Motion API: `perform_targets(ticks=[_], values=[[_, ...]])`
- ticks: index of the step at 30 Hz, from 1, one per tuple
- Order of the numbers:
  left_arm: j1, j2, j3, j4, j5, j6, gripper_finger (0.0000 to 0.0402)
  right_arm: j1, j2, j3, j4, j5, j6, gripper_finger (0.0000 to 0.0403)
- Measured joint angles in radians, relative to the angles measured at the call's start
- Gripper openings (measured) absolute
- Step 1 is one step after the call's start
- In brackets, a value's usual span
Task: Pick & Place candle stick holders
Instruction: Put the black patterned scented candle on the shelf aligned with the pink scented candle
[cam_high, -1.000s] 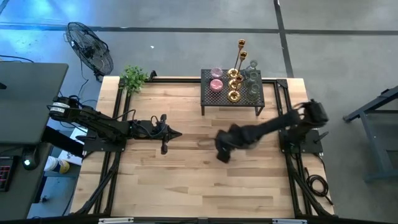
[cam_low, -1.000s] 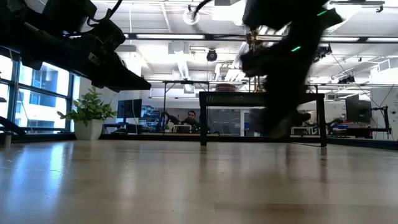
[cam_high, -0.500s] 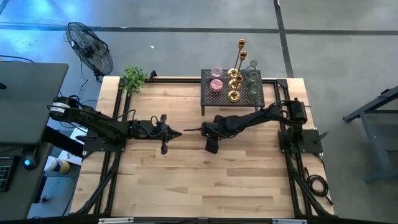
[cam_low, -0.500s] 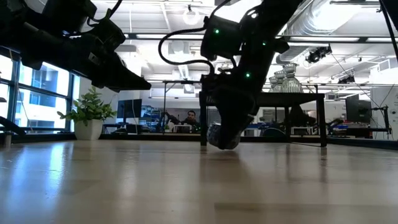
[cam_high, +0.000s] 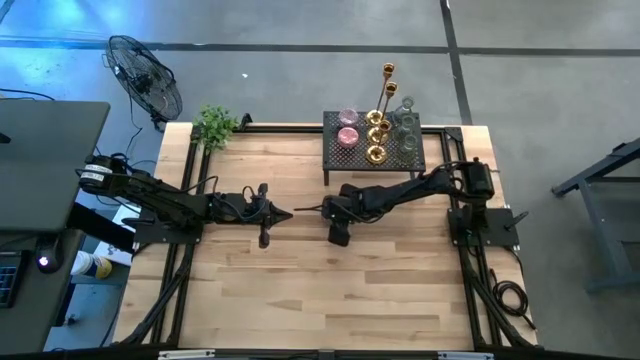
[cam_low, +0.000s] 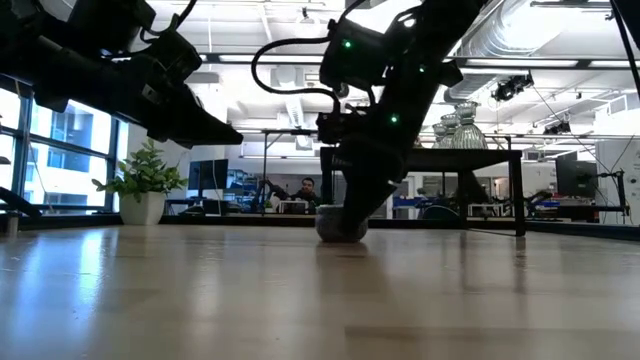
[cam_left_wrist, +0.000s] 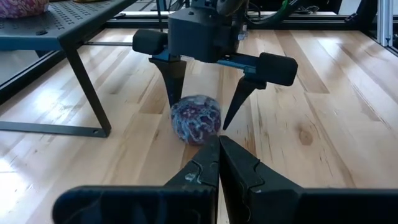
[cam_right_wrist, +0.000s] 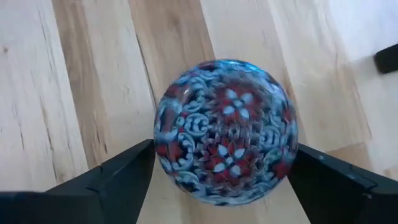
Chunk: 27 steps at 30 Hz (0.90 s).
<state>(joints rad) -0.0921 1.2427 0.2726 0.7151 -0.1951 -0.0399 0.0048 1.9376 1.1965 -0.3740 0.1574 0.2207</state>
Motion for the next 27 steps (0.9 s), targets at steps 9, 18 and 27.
perform_targets(ticks=[9,18,27], values=[[0.0,0.0,0.007,-0.008,0.027,-0.018,0.0,0.062,-0.149,0.0,-0.088,0.031,-0.043,0.0317],[0.0,0.013,0.096,-0.106,0.044,-0.085,0.0,0.186,-0.442,-0.335,0.199,0.132,-0.038,0.0215],[0.0,0.242,0.409,-0.466,0.09,-0.179,0.0005,0.185,-0.754,-0.786,0.793,0.208,-0.044,0.0049]])
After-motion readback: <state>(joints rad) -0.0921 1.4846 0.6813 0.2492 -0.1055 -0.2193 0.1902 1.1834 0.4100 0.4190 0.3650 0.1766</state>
